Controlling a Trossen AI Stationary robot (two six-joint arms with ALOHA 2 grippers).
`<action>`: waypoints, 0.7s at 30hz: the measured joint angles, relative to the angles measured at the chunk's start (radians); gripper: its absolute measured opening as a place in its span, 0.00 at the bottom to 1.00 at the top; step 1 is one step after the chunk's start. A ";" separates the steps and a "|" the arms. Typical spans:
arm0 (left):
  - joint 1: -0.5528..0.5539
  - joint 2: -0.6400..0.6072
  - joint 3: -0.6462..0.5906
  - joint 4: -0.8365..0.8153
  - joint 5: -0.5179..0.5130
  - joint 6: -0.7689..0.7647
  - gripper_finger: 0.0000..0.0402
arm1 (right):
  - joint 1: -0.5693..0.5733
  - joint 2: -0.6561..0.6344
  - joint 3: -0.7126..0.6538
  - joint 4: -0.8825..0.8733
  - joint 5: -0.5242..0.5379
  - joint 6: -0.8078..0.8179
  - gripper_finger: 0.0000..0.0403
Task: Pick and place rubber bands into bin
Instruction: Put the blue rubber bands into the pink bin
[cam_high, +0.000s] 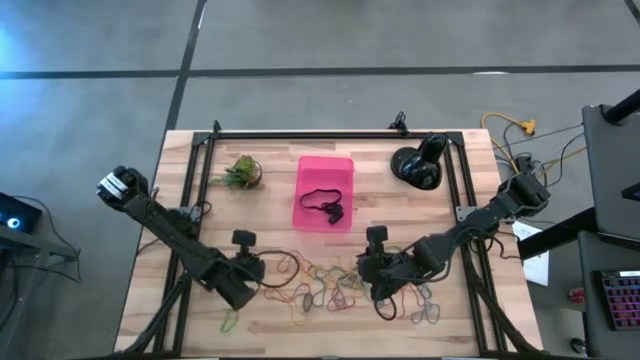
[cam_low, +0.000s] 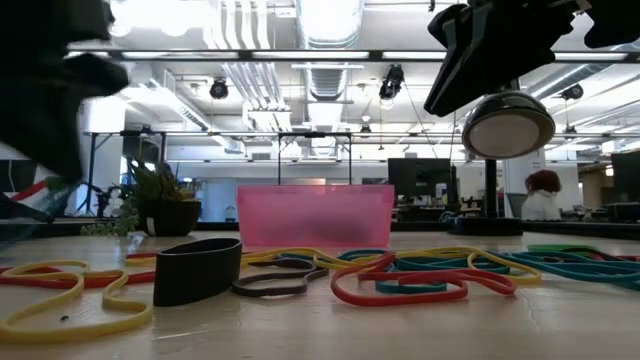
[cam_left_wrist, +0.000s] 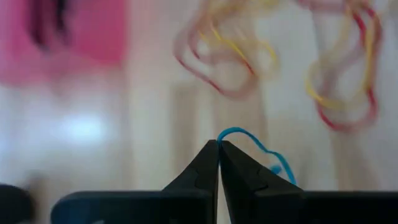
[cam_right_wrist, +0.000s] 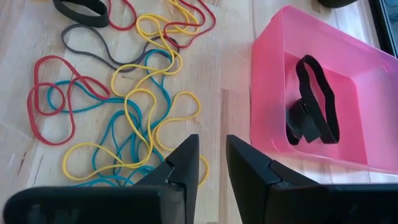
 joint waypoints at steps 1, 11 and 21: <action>0.000 0.000 0.011 0.001 -0.044 0.023 0.00 | 0.000 0.000 0.000 0.000 0.000 0.000 0.19; 0.005 -0.001 0.093 0.008 -0.544 0.230 0.00 | 0.000 0.000 0.000 0.000 0.000 0.000 0.16; 0.134 -0.005 0.185 0.101 -0.716 0.482 0.00 | 0.000 0.000 0.000 0.000 0.001 -0.004 0.16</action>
